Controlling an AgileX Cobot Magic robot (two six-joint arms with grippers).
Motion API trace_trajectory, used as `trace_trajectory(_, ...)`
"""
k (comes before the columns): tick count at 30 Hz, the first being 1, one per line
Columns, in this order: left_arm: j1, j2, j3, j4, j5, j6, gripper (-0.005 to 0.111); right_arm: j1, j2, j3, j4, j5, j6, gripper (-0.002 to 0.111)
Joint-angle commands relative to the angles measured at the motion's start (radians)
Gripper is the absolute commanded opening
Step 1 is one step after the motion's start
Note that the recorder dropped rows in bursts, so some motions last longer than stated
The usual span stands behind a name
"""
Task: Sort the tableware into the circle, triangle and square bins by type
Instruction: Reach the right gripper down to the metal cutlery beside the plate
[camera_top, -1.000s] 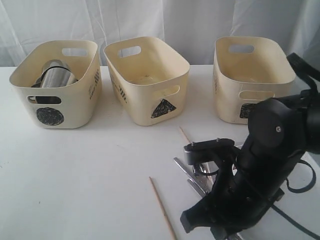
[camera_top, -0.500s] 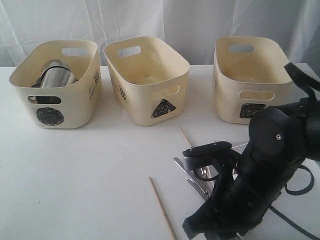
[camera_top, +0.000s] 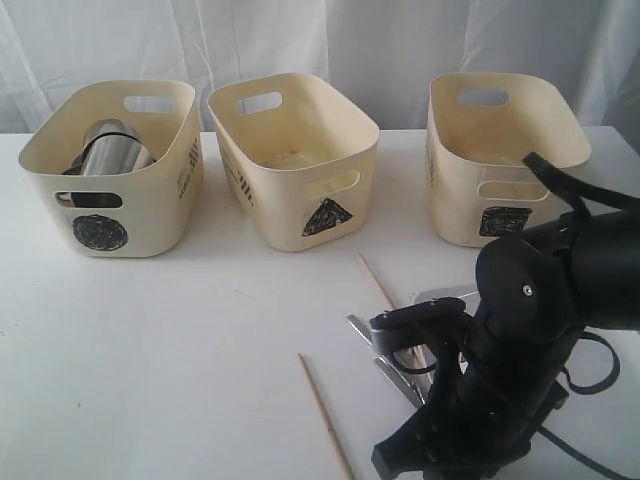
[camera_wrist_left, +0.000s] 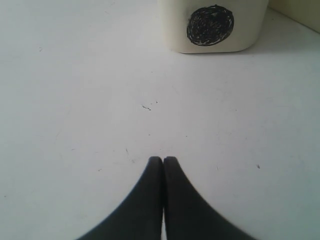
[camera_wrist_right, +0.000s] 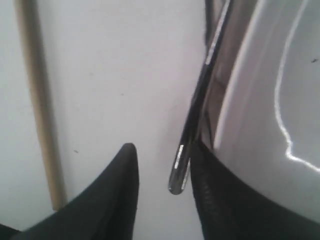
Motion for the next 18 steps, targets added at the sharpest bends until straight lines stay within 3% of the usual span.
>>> trace_trajectory(1,0.003,-0.005,0.004,-0.002,0.001,0.002,0.000,0.002,0.000,0.005,-0.122,-0.017,0.116,0.034)
trace_trajectory(18,0.003,-0.005,0.004,-0.002,0.001,0.004,0.000,0.002,0.071,0.005,-0.133,-0.112,0.131,0.034)
